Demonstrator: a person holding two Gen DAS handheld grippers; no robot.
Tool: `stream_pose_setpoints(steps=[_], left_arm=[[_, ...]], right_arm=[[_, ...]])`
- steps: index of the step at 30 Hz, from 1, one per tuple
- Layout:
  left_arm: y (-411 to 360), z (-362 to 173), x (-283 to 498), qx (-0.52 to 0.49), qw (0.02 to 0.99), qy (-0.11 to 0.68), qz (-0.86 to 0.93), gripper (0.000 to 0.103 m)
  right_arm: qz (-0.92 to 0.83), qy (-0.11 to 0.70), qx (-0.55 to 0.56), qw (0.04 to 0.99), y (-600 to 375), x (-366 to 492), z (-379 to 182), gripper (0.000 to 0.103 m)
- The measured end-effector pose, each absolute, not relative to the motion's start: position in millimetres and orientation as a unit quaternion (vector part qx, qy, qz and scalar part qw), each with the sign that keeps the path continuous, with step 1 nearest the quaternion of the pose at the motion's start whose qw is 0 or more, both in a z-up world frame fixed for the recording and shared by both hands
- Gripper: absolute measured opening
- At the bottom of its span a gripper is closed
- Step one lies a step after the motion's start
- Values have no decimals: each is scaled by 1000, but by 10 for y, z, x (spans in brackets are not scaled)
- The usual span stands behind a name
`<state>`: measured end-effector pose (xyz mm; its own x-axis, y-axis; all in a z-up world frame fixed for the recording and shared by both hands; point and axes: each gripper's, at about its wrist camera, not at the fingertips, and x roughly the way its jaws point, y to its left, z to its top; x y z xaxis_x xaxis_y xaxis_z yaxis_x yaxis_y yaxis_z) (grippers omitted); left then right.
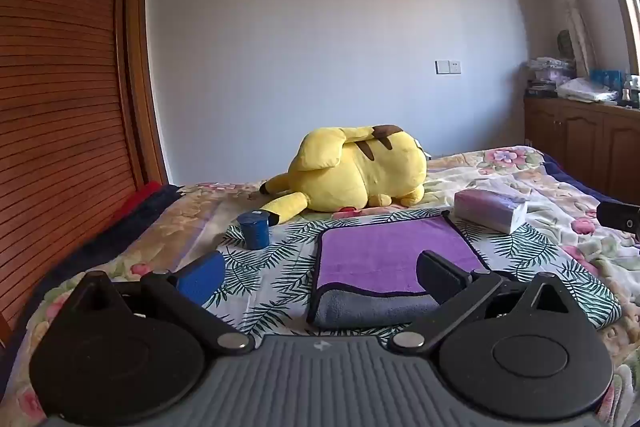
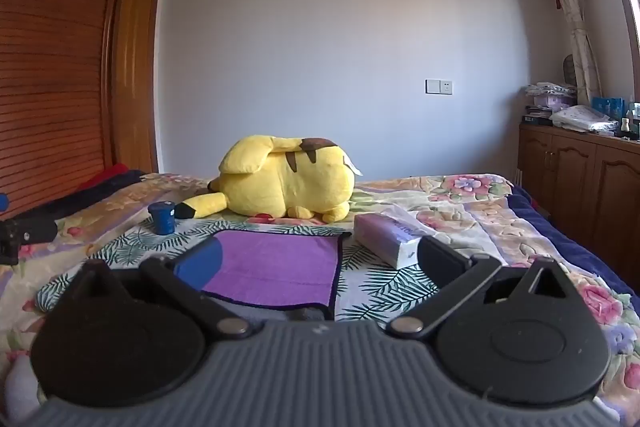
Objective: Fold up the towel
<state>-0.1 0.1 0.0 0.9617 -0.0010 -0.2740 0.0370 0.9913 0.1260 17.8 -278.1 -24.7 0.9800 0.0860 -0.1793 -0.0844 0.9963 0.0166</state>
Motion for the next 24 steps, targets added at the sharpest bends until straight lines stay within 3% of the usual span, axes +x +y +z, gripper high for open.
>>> stream_pose_setpoints(steps=[24], left_arm=[[0, -2, -1, 69, 988, 137, -9, 103]], right_arm=[[43, 88, 4, 995, -2822, 179, -248, 103]])
